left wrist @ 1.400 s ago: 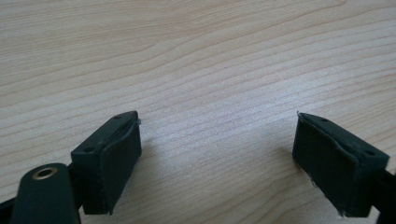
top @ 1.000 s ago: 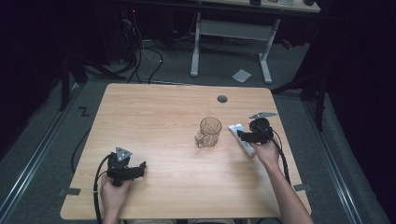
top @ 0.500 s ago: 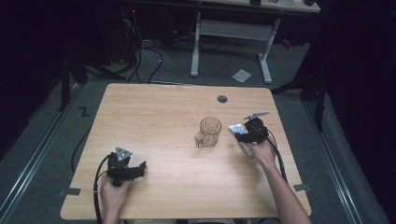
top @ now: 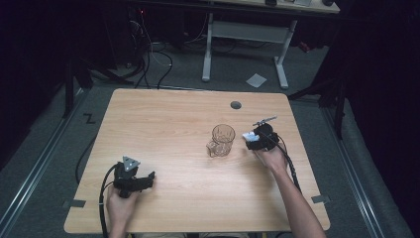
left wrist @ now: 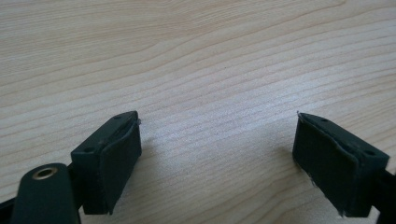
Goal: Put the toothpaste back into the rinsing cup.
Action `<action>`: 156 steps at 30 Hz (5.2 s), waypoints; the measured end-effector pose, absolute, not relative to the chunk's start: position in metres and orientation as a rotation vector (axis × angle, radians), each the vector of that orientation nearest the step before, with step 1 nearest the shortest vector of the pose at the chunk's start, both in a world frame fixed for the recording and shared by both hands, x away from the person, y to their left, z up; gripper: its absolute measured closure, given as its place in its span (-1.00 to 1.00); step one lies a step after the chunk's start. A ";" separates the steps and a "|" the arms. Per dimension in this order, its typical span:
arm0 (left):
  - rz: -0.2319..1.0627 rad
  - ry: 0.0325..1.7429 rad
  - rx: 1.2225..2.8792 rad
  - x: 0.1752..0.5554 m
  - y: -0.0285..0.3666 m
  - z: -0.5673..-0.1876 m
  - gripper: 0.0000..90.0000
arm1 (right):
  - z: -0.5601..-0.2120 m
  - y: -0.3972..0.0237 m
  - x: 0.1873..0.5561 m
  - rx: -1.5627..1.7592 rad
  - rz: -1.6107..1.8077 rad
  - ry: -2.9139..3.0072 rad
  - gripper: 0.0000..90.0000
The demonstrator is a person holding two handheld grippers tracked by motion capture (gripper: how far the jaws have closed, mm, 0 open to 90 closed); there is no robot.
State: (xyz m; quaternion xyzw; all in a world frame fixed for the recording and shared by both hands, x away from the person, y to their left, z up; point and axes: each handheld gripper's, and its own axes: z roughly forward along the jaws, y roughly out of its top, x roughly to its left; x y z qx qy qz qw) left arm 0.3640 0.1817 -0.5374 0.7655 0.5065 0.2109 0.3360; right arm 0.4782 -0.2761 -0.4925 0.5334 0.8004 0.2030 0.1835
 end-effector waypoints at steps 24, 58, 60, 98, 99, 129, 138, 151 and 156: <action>0.554 1.321 1.995 0.365 0.181 -0.538 -0.65 | -0.503 -0.283 0.499 1.583 0.537 2.334 -0.01; 0.553 1.321 1.996 0.364 0.182 -0.537 -0.65 | -0.476 -0.293 0.484 1.525 0.712 2.335 0.48; 0.553 1.321 1.996 0.364 0.182 -0.537 -0.65 | -0.474 -0.293 0.483 1.522 0.721 2.338 0.49; 0.554 1.326 1.992 0.365 0.182 -0.538 -0.65 | -0.420 -0.282 0.425 1.244 1.057 2.300 0.51; 0.554 1.327 1.992 0.365 0.182 -0.538 -0.65 | -0.419 -0.280 0.424 1.236 1.067 2.302 0.51; 0.554 1.324 1.993 0.365 0.182 -0.538 -0.65 | -0.380 -0.240 0.410 1.073 1.269 2.323 0.50; 0.555 1.324 1.992 0.364 0.182 -0.538 -0.65 | -0.374 -0.236 0.424 1.064 1.292 2.302 0.50; 0.555 1.324 1.992 0.364 0.182 -0.538 -0.65 | -0.368 -0.224 0.438 1.056 1.288 2.270 0.49; 0.554 1.324 1.992 0.364 0.182 -0.538 -0.65 | -0.365 -0.219 0.442 1.048 1.292 2.258 0.49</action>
